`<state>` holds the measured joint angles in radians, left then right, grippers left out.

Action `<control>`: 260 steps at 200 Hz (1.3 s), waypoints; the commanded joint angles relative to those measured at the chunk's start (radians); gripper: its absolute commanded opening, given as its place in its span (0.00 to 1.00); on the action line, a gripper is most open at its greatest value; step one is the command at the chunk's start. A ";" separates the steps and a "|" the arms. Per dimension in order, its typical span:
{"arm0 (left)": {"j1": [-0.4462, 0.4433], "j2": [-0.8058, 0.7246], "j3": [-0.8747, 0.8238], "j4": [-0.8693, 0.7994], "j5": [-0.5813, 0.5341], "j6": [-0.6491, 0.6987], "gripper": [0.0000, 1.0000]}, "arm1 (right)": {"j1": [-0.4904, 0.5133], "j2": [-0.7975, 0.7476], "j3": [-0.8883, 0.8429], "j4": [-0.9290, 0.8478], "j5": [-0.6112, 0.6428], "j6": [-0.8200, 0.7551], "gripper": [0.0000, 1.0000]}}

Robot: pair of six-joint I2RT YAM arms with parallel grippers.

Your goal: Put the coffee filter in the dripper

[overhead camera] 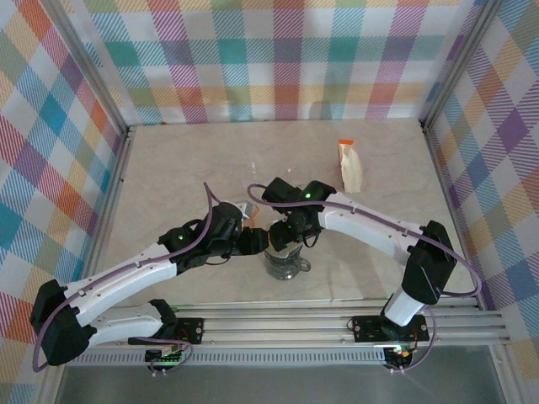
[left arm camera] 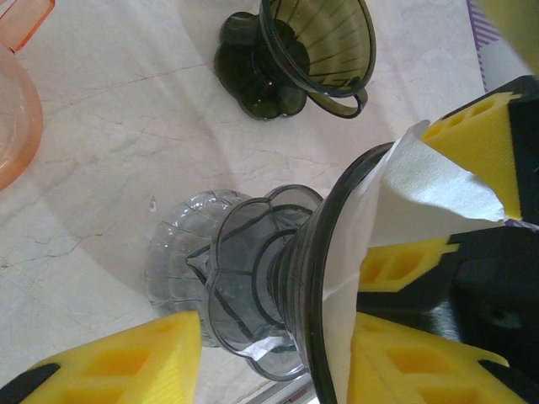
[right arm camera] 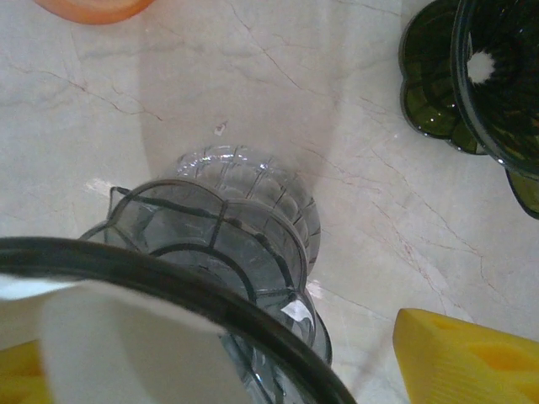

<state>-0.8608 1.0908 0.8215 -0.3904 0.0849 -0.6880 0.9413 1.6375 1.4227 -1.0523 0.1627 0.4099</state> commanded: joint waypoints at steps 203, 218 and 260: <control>0.008 0.017 -0.027 0.018 0.031 -0.013 0.43 | -0.007 -0.040 -0.072 0.083 -0.001 0.050 0.76; 0.008 0.018 -0.027 0.018 0.030 -0.013 0.43 | -0.006 -0.070 -0.064 0.080 0.001 0.055 0.76; 0.008 0.015 -0.027 0.015 0.029 -0.014 0.43 | -0.007 -0.177 -0.070 0.073 0.020 0.064 0.78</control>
<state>-0.8608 1.1042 0.8074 -0.3641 0.1051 -0.6918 0.9352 1.5284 1.3350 -0.9657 0.1574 0.4557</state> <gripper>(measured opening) 0.426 0.772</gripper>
